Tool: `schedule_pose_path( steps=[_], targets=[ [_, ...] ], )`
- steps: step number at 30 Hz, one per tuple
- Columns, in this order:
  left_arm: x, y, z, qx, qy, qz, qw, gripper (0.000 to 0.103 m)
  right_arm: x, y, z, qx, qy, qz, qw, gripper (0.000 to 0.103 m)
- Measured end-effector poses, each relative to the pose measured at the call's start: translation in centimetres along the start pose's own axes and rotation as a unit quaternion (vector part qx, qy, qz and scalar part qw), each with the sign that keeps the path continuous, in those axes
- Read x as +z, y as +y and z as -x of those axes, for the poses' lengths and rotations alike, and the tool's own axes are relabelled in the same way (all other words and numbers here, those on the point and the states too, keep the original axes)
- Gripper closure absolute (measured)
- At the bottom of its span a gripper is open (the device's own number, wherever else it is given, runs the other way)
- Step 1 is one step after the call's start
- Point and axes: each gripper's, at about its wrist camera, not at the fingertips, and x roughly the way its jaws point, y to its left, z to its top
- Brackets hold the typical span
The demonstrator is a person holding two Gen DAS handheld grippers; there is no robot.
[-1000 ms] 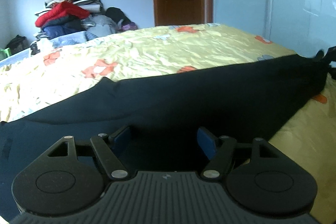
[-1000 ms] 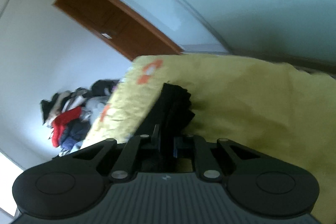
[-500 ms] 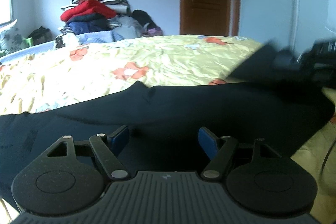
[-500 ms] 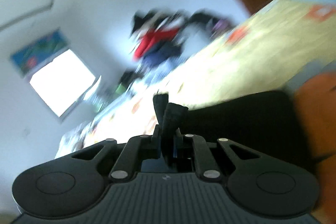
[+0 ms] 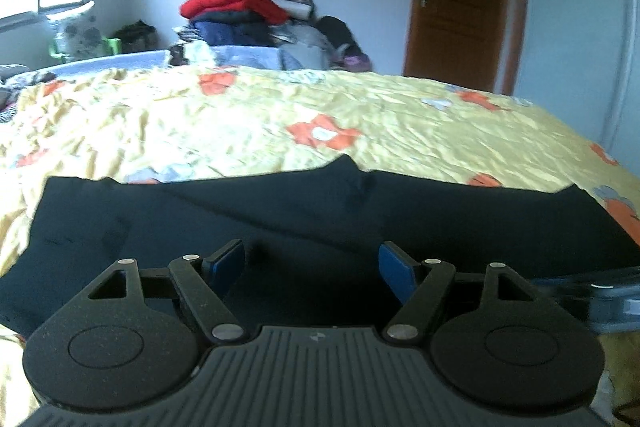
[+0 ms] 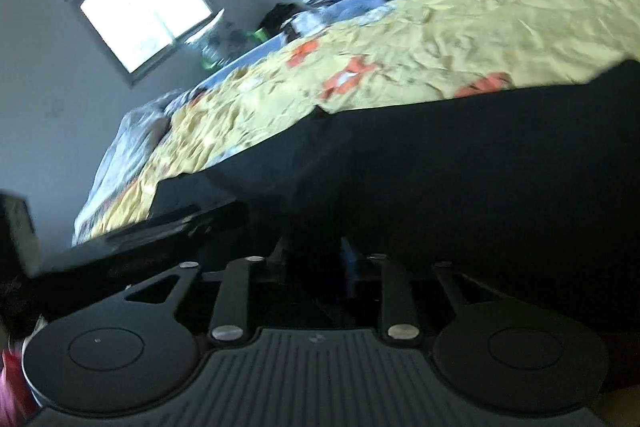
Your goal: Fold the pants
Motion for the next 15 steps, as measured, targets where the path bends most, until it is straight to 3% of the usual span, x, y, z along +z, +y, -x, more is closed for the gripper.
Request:
schedule_pose_path(
  steps=[1, 4, 6, 9, 11, 15],
  targets=[
    [0.2, 0.0, 0.1, 0.001, -0.001, 0.000, 1.0000, 0.024, 0.4, 0.1, 0.8, 0.019, 0.003, 0.008, 1.000, 0.058],
    [1.0, -0.5, 0.1, -0.021, -0.002, -0.002, 0.9998, 0.023, 1.3, -0.9, 4.2, 0.030, -0.055, 0.007, 0.998, 0.057],
    [1.6, -1.7, 0.0, -0.047, -0.001, -0.013, 0.9988, 0.022, 2.2, -2.1, 6.1, -0.026, -0.085, 0.012, 0.996, 0.057],
    [2.0, -4.8, -0.1, -0.088, -0.006, -0.054, 0.9946, 0.017, 3.4, -4.8, 6.8, -0.119, -0.077, 0.011, 0.990, 0.055],
    [1.8, -7.2, -0.3, -0.113, -0.002, -0.095, 0.9891, 0.009, 3.8, -6.9, 6.3, -0.141, -0.063, -0.001, 0.988, 0.056],
    [-0.5, -10.5, -0.8, -0.119, 0.013, -0.170, 0.9782, 0.011, 3.4, -9.4, 6.2, -0.143, -0.080, -0.051, 0.985, 0.055]
  ],
)
